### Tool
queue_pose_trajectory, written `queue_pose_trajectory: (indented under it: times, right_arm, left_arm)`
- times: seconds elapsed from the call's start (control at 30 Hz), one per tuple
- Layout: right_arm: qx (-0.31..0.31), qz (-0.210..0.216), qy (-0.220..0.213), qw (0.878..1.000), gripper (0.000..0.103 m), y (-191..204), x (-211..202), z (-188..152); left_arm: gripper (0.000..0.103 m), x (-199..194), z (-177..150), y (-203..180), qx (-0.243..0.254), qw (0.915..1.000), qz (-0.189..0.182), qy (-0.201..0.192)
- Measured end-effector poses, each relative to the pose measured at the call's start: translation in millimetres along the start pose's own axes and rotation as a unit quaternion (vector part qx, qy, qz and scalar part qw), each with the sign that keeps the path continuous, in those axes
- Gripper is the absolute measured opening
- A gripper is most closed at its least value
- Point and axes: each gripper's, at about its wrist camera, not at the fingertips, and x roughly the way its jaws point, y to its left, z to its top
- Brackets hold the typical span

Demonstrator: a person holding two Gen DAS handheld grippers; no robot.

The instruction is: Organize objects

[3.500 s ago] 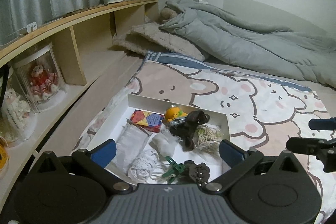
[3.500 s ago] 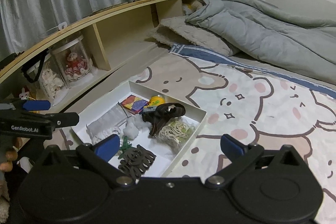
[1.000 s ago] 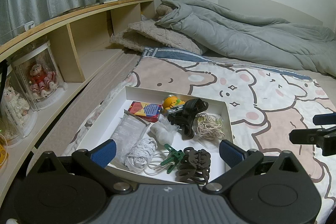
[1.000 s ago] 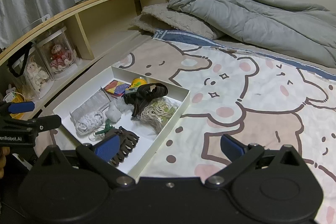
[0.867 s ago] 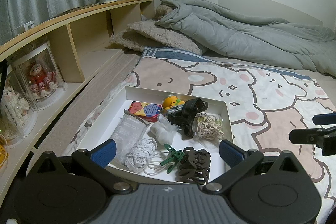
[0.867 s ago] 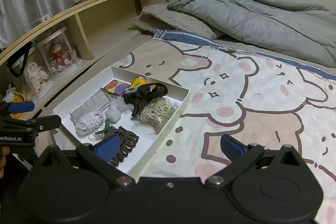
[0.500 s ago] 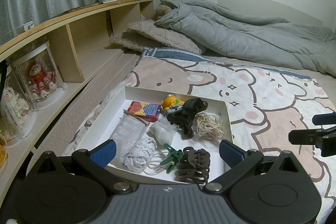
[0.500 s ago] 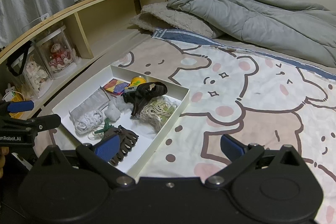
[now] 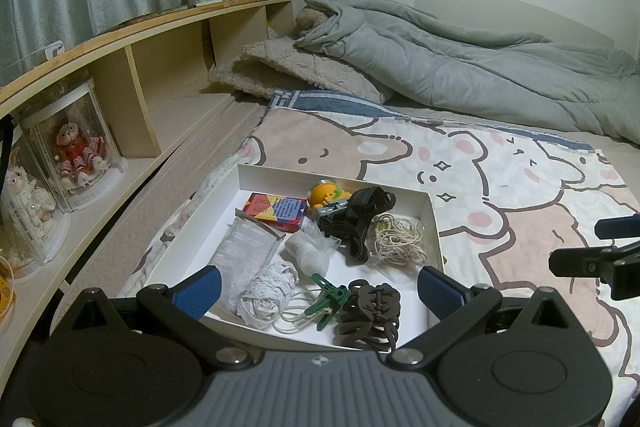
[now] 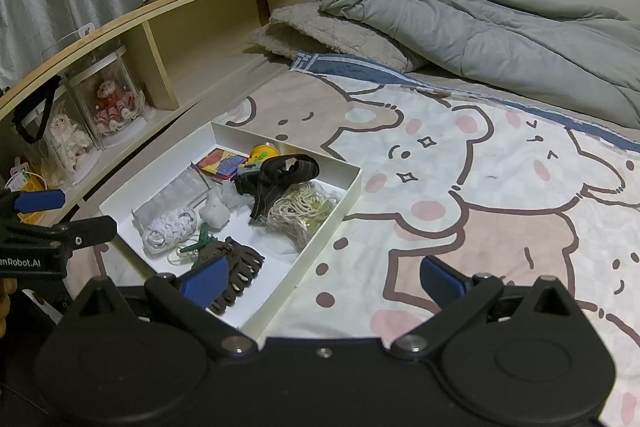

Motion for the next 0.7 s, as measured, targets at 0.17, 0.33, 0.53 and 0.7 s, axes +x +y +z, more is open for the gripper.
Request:
queue_pose_trajectory:
  times: [0.17, 0.33, 0.53, 0.7]
  right_arm:
    - [-0.001, 0.0, 0.0, 1.0, 0.103, -0.2, 0.0, 0.2]
    - [0.0, 0.0, 0.0, 1.0, 0.103, 0.0, 0.0, 0.3]
    - [0.0, 0.0, 0.0, 1.0, 0.103, 0.3, 0.1, 0.2]
    - [0.0, 0.0, 0.0, 1.0, 0.103, 0.4, 0.1, 0.2]
  left_arm:
    - [0.103, 0.1, 0.0, 0.0, 0.0, 1.0, 0.001, 0.0]
    - [0.103, 0.3, 0.0, 0.1, 0.0, 1.0, 0.0, 0.0]
    - [0.103, 0.2, 0.2, 0.2, 0.0, 1.0, 0.0, 0.0]
    - [0.103, 0.1, 0.0, 0.0, 0.0, 1.0, 0.0, 0.001]
